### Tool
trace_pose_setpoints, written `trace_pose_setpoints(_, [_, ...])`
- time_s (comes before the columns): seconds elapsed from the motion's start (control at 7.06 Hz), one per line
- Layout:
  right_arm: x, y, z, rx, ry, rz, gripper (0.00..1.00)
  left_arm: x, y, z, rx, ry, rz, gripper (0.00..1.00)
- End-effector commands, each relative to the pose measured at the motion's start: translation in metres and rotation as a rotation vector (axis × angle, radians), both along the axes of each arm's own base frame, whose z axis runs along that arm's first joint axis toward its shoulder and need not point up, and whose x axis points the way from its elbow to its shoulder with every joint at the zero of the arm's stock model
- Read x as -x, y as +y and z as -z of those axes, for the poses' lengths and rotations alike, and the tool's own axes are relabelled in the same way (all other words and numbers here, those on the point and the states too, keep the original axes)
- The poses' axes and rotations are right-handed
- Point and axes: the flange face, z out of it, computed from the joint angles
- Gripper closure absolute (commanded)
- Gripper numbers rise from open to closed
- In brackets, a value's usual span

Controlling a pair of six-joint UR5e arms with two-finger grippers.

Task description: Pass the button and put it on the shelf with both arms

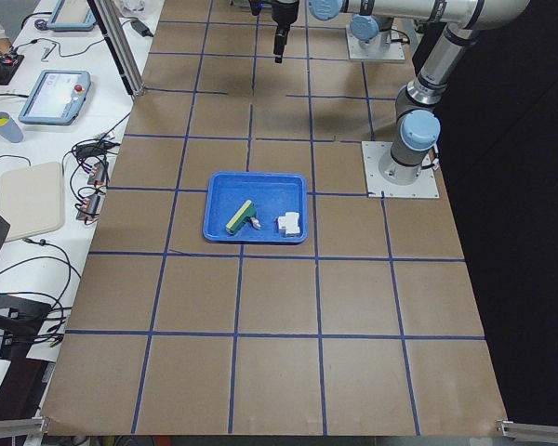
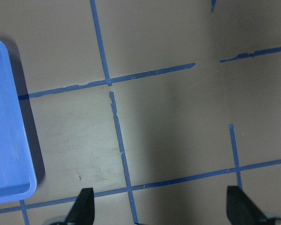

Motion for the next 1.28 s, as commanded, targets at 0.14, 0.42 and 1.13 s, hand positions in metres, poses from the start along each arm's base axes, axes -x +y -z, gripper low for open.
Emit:
trace_pose_setpoints(0.14, [-0.044,0.042,-0.050,0.014,-0.081,0.221,0.00,0.000,0.001,0.001,-0.001,0.001,0.000,0.00])
trace_pose_setpoints(0.42, [-0.090,0.054,-0.067,0.019,-0.171,0.468,0.00,0.000,0.002,0.000,-0.001,-0.001,0.000,0.00])
trace_pose_setpoints(1.13, [-0.359,0.059,-0.066,0.038,-0.083,0.849,0.00,-0.001,0.003,-0.002,0.004,-0.002,0.001,0.00])
